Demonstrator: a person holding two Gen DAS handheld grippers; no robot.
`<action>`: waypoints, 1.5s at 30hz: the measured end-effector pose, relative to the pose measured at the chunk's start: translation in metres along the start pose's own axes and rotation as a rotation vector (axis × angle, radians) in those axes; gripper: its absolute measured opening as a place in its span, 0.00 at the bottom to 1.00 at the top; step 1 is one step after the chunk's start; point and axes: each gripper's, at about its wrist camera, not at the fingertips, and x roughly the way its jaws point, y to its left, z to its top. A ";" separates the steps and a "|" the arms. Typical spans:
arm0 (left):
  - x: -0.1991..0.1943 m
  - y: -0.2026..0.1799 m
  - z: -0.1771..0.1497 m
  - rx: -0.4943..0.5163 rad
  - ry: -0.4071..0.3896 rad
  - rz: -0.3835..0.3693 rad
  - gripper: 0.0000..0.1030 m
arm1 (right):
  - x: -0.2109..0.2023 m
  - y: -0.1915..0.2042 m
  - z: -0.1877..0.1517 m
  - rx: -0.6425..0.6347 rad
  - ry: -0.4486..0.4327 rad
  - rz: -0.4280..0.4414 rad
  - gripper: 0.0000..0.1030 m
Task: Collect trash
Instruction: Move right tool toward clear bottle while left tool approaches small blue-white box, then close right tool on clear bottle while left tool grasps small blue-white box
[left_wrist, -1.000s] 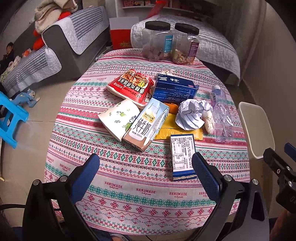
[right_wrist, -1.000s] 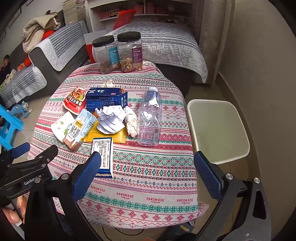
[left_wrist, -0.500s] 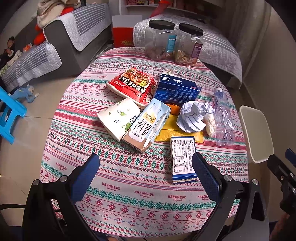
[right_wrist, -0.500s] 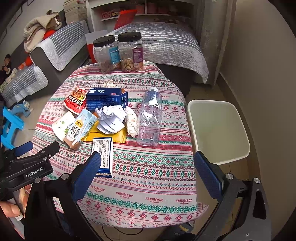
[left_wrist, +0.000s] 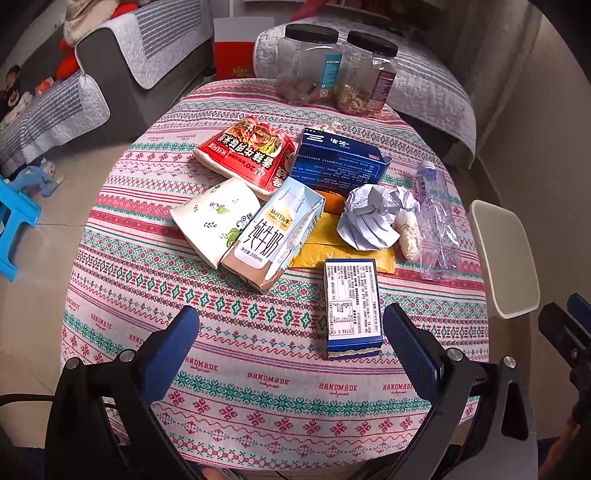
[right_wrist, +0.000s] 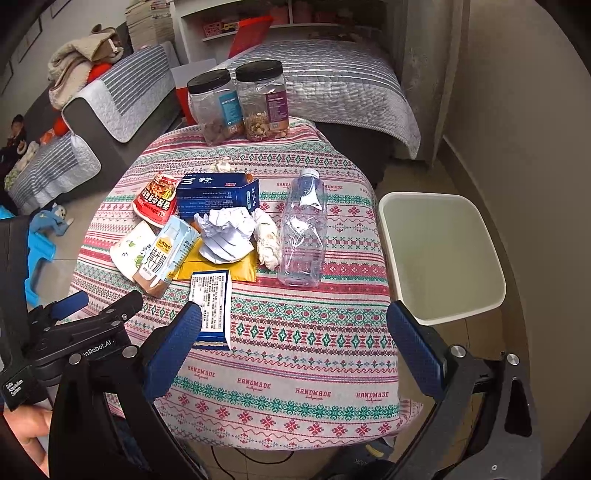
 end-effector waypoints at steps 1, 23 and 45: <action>0.002 -0.004 -0.002 0.011 0.004 -0.001 0.94 | 0.001 0.000 0.000 -0.004 0.000 -0.008 0.93; 0.057 -0.028 -0.001 0.068 0.059 0.002 0.94 | 0.036 -0.020 0.048 -0.038 0.018 -0.021 0.93; 0.108 -0.052 -0.008 0.146 0.129 0.047 0.66 | 0.163 -0.009 0.046 0.018 0.254 0.058 0.75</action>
